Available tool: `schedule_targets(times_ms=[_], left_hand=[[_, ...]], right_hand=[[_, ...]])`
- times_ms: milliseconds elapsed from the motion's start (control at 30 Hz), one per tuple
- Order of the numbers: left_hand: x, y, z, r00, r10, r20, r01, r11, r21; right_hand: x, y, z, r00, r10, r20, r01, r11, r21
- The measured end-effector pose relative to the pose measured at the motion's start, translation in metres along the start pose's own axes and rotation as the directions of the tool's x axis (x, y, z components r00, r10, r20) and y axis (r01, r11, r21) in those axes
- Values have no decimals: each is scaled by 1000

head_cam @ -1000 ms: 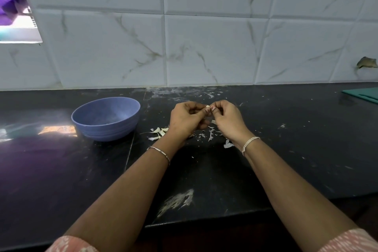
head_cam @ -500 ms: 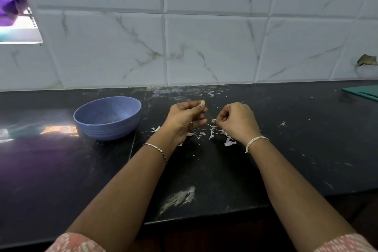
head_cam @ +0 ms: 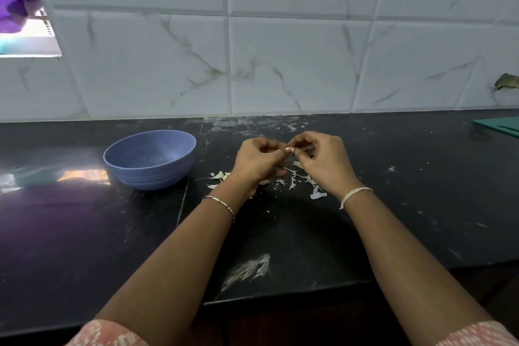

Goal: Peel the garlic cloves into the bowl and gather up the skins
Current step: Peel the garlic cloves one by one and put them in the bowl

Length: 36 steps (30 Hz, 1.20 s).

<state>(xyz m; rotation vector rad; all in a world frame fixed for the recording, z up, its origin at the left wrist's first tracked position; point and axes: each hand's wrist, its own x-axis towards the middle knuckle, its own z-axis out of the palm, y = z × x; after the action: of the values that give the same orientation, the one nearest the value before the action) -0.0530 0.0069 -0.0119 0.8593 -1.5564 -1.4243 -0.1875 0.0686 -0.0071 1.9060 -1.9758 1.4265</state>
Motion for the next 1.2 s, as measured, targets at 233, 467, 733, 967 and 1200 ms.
schedule_targets(times_ms=[233, 467, 733, 967, 1200], left_hand=[[1, -3, 2, 967, 253, -42, -225, 915, 335], [7, -10, 1, 927, 375, -12, -314, 794, 520], [-3, 0, 5, 985, 146, -93, -140, 987, 74], [-5, 2, 4, 1000, -30, -5, 29, 990, -139], [-7, 10, -1, 988, -121, 91, 142, 951, -273]], right_hand=[[1, -1, 3, 982, 190, -6, -188, 974, 128], [0, -1, 4, 984, 167, 56, -170, 983, 67], [-2, -7, 8, 999, 19, 42, -10, 980, -200], [-5, -12, 10, 999, -1, 52, 17, 955, -295], [-1, 0, 2, 998, 63, 0, -59, 937, -344]])
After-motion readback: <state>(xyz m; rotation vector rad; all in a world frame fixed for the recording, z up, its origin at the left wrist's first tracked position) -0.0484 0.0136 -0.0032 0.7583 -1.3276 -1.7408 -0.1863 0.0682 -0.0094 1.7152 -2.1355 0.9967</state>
